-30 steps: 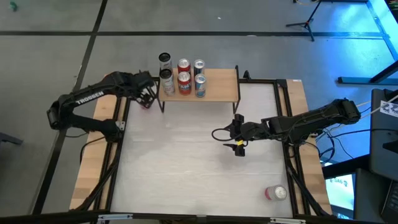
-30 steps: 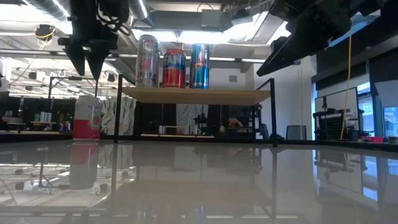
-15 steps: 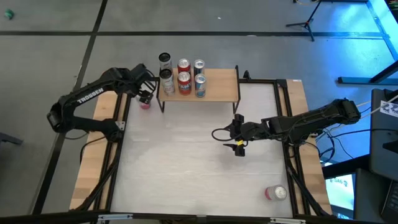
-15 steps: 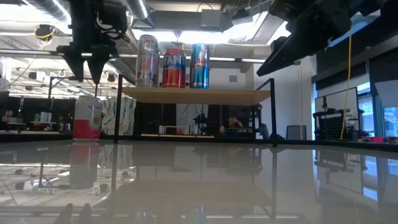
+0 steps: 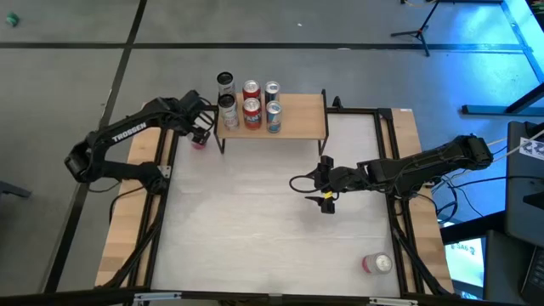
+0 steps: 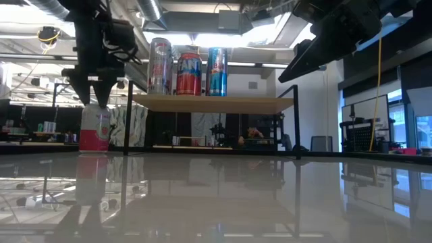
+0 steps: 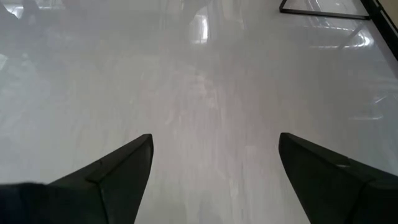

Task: Place canned beverage on shelf
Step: Put the right pink soda can on the shelf

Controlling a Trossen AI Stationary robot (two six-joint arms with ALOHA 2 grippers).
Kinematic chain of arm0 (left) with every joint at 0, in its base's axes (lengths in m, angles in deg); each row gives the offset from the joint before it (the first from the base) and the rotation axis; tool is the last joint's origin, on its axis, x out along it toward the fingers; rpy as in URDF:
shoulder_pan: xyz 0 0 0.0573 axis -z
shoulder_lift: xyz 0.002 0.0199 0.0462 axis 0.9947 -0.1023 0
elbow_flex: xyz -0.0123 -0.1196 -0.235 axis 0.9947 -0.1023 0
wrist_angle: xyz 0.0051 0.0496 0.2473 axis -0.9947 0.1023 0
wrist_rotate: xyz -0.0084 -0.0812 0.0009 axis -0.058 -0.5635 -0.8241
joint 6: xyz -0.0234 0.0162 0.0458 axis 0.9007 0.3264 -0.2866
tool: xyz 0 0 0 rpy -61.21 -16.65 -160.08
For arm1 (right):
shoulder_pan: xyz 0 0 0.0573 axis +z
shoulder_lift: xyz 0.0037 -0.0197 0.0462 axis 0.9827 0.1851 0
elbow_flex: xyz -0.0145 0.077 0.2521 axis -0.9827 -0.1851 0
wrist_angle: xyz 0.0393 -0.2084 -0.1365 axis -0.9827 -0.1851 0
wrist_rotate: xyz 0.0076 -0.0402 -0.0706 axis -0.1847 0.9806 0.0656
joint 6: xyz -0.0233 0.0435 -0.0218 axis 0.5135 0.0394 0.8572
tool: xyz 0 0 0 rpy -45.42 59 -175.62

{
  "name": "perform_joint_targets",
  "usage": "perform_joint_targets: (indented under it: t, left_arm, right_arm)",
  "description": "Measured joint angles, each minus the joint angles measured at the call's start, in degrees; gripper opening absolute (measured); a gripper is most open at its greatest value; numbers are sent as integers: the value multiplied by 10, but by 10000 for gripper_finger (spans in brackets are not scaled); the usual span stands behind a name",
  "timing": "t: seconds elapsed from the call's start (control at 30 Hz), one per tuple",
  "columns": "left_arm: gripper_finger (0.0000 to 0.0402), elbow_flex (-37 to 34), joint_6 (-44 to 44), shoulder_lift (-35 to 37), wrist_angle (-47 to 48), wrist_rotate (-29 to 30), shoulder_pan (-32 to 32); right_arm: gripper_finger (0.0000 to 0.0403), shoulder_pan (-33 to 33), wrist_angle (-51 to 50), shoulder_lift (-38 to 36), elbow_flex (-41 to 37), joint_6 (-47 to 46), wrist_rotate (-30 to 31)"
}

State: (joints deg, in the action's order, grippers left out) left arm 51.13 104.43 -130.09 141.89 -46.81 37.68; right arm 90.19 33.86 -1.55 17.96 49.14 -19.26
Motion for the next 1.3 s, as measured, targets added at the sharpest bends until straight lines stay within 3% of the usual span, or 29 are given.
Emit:
perform_joint_targets:
  t: [0.53, 0.87, 1.1, 1.3]
  left_arm:
    - [312, -46, -49, 0, -57, -3, -15]
    - [250, -47, -105, 0, -71, -15, -15]
    - [241, -46, -111, 2, -60, -14, -7]
    - [240, -46, -101, 19, -10, -11, 35]
  right_arm:
    - [342, 0, 0, 0, 0, 0, 0]
    - [342, 0, 0, 0, 0, -8, 0]
    - [342, 0, 0, 0, 0, -8, 0]
    - [342, 0, 0, 0, 0, 0, 0]
